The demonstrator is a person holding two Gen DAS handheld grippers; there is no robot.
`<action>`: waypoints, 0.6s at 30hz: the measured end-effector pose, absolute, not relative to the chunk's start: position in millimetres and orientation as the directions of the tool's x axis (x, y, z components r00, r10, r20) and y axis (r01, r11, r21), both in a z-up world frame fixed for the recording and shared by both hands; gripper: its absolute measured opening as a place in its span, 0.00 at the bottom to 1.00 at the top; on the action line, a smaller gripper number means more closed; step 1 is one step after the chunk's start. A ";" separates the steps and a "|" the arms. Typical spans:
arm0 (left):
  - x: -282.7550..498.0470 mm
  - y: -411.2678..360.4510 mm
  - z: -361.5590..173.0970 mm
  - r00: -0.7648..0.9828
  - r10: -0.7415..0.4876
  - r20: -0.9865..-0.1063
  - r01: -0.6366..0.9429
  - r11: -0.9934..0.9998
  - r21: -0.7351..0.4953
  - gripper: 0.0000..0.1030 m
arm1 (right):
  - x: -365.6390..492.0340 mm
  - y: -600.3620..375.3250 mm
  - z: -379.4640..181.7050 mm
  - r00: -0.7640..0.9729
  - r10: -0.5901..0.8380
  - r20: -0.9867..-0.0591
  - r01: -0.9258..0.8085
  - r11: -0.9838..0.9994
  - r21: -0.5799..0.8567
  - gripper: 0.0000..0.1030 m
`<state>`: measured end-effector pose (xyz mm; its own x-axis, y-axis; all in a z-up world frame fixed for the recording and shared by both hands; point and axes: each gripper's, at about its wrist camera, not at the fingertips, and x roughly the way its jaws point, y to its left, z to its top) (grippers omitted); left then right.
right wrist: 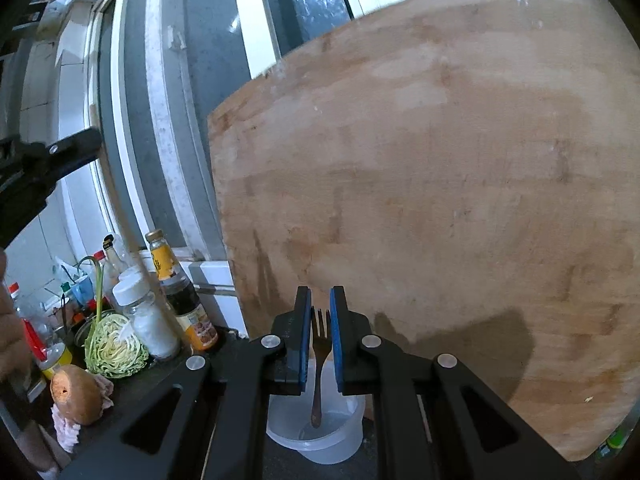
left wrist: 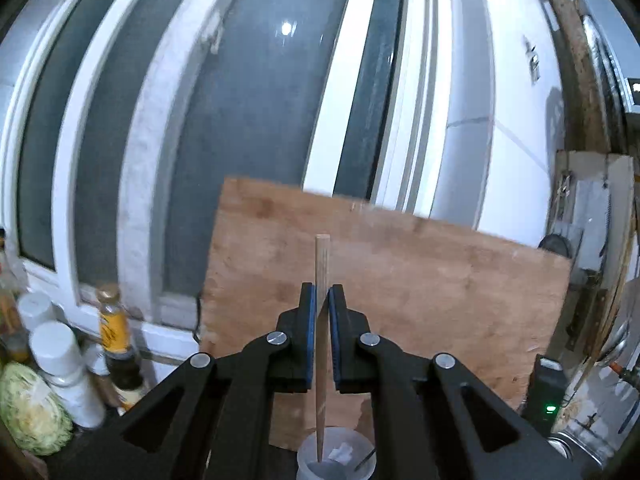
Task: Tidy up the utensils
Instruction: 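Lower the fork into the clear cup and open the right tool while the left tool drops its chopstick in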
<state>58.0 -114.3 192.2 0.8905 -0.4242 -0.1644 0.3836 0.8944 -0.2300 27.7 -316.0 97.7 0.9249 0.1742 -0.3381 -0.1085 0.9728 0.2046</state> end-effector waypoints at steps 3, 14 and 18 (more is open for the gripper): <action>84.6 -119.1 163.4 0.856 -0.458 -0.240 0.388 0.876 -0.288 0.05 | 35.0 -312.5 91.5 0.905 0.182 -0.384 -0.108 0.972 0.207 0.10; 109.5 -148.4 87.1 0.806 -0.478 -0.348 0.412 0.876 -0.249 0.06 | 70.6 -292.7 57.1 0.791 0.196 -0.579 -0.104 0.977 0.188 0.11; 113.0 -144.7 81.3 0.779 -0.521 -0.349 0.437 0.850 -0.294 0.06 | 75.1 -283.7 52.1 0.781 0.178 -0.598 -0.100 0.982 0.161 0.11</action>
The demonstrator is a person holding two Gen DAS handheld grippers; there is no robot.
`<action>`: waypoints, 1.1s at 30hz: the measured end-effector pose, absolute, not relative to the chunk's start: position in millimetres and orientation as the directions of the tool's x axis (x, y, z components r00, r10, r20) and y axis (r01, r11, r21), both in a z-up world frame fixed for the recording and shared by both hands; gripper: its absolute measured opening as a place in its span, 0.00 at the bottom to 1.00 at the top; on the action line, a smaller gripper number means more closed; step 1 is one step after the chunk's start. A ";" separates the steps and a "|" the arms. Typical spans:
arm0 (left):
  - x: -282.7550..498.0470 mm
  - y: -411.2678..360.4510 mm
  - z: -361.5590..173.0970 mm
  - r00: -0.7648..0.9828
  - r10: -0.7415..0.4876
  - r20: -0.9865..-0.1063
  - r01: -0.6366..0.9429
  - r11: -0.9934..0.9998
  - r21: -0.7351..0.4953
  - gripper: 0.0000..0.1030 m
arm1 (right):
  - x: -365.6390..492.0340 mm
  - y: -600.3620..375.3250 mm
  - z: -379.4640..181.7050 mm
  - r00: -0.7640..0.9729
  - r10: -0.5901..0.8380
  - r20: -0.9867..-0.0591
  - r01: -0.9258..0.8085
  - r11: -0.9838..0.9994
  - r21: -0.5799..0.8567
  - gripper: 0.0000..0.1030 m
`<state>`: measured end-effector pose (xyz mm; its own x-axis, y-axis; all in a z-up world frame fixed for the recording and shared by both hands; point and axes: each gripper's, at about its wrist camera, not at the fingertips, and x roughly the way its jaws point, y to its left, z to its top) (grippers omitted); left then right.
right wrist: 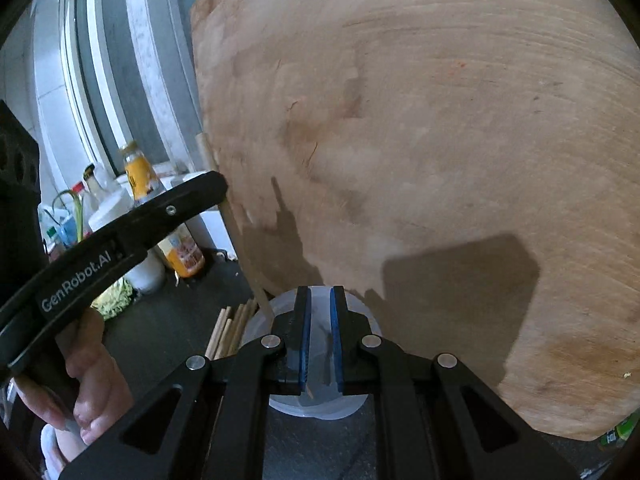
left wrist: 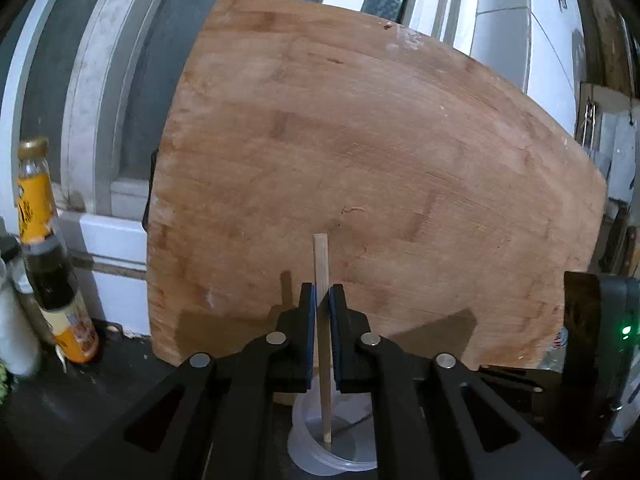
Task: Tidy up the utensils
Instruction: 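Lower the fork into the clear cup and open the right tool while the left tool drops its chopstick in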
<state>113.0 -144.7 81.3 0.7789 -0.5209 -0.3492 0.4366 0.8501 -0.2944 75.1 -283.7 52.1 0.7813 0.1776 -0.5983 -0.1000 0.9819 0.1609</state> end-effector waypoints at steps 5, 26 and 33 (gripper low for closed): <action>116.3 -139.6 79.7 0.780 -0.514 -0.357 0.428 0.855 -0.295 0.06 | 79.7 -282.1 47.4 0.774 0.155 -0.614 -0.075 0.985 0.154 0.11; 104.3 -117.7 82.7 0.824 -0.452 -0.341 0.385 0.889 -0.248 0.64 | 49.5 -295.3 66.7 0.879 0.094 -0.468 -0.029 0.989 0.145 0.47; 73.7 -78.1 105.6 0.925 -0.276 -0.263 0.231 0.955 -0.187 1.00 | 43.1 -275.9 67.0 0.879 0.041 -0.475 -0.017 0.998 0.055 0.31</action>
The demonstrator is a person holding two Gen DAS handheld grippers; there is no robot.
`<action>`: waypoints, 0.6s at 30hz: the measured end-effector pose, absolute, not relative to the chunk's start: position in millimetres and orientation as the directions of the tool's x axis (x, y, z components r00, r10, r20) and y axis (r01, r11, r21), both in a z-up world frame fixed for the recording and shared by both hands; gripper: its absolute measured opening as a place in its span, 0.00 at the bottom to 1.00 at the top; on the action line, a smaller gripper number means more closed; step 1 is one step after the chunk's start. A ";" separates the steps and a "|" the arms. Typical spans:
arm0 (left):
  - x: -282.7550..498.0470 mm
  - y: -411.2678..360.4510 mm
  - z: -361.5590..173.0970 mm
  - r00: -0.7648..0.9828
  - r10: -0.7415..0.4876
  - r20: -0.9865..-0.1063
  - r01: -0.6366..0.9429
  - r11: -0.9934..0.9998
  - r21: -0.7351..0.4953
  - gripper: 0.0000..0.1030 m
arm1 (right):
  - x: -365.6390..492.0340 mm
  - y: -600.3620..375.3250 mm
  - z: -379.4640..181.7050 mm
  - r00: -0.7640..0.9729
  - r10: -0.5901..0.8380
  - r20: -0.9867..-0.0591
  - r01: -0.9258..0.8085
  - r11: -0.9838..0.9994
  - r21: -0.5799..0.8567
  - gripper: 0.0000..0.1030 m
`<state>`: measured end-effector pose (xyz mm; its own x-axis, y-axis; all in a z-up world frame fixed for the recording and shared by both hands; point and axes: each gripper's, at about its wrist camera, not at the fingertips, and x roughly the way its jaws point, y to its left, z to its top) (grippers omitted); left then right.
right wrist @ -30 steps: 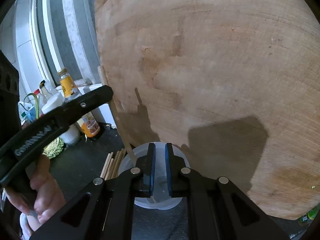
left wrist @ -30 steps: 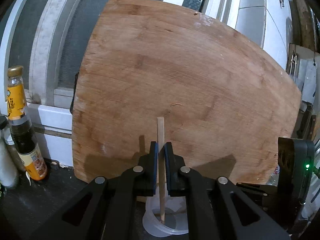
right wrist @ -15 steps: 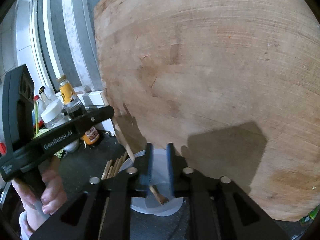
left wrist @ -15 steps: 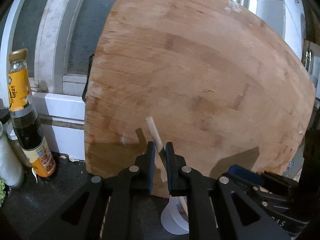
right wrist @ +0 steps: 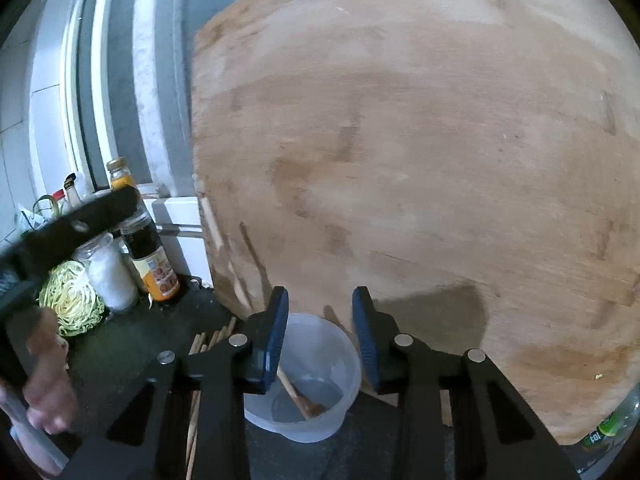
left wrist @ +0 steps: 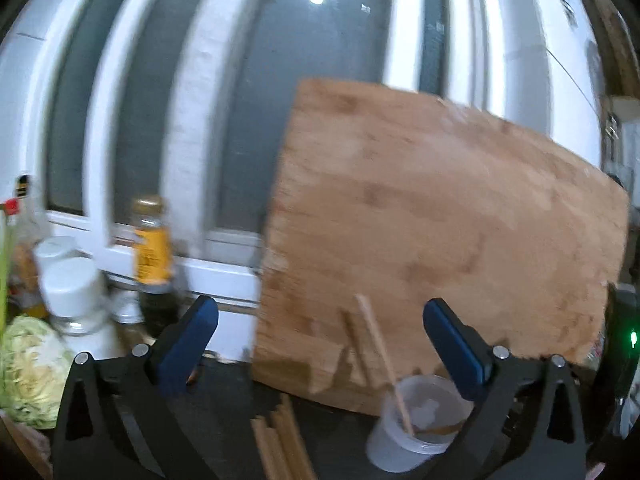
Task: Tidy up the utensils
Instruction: 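Grasp a chopstick from the bundle with the right tool while the left tool grasps another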
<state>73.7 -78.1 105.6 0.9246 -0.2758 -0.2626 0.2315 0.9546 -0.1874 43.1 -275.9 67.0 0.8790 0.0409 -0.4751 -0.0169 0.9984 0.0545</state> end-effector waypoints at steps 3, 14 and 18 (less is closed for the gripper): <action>79.2 -53.3 106.1 0.943 -0.213 -0.255 0.169 0.968 -0.183 1.00 | 37.0 -265.3 66.8 0.892 0.051 -0.449 -0.034 0.998 0.046 0.23; 108.9 -6.8 81.8 0.937 -0.035 -0.349 0.005 0.996 -0.085 1.00 | 14.5 -227.5 72.9 0.908 0.265 -0.326 -0.237 0.964 0.122 0.13; 110.7 14.0 81.5 0.935 -0.044 -0.353 -0.020 0.985 -0.174 1.00 | 15.0 -202.0 66.7 0.881 0.304 -0.363 -0.284 0.953 0.109 0.13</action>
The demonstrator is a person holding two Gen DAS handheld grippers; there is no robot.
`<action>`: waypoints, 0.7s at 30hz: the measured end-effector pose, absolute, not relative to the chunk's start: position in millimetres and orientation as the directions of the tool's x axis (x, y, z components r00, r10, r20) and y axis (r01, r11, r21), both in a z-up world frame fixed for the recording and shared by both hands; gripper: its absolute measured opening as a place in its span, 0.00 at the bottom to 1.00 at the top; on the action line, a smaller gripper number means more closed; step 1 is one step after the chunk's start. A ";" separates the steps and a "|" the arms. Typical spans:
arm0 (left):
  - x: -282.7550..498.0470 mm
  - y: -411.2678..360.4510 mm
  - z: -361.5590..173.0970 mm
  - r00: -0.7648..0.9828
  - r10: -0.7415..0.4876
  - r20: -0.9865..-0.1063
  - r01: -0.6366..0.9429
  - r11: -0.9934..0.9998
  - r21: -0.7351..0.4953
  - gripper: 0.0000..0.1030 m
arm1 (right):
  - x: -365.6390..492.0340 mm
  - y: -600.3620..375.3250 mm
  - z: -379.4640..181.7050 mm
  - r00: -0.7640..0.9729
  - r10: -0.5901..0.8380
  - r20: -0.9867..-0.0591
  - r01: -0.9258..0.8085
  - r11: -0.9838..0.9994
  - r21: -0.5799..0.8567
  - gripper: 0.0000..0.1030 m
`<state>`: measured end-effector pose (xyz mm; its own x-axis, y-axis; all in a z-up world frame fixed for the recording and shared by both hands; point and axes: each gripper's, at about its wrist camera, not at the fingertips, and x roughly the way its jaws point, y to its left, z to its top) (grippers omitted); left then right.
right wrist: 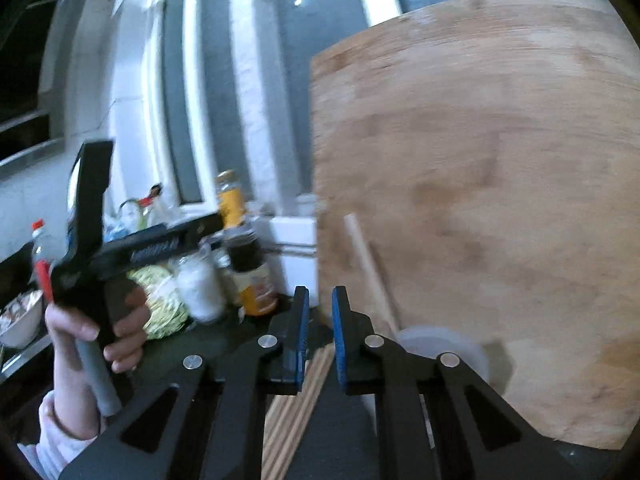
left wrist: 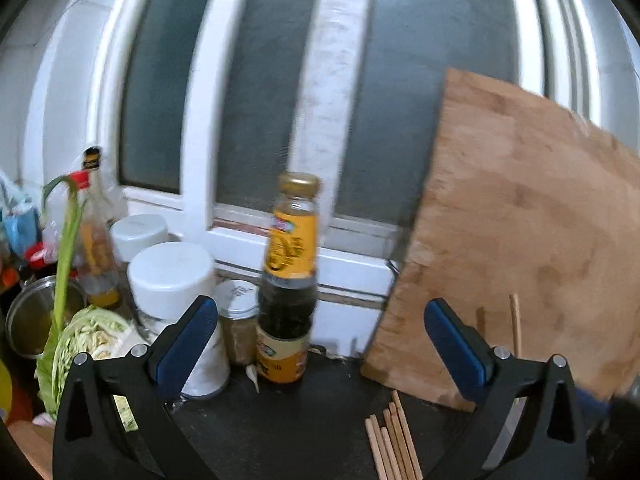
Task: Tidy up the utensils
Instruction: 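Grasp a chopstick from the bundle with the right tool while the left tool grasps another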
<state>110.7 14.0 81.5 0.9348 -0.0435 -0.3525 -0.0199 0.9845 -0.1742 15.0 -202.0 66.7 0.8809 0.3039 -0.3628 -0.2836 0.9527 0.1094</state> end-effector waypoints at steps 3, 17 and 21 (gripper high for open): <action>119.6 16.4 77.0 0.928 0.051 -0.368 -0.101 0.988 -0.116 1.00 | 25.8 -178.8 62.0 0.848 0.302 -0.435 -0.290 0.952 0.096 0.13; 161.6 6.2 37.0 0.790 0.042 -0.611 -0.079 0.996 -0.034 0.44 | 95.3 -130.9 -14.1 0.695 0.101 -0.712 -0.177 0.984 -0.033 0.13; 159.2 4.8 37.0 0.794 0.010 -0.607 -0.066 0.995 -0.070 0.44 | 101.5 -128.2 -28.3 0.686 0.064 -0.725 -0.169 0.983 -0.073 0.13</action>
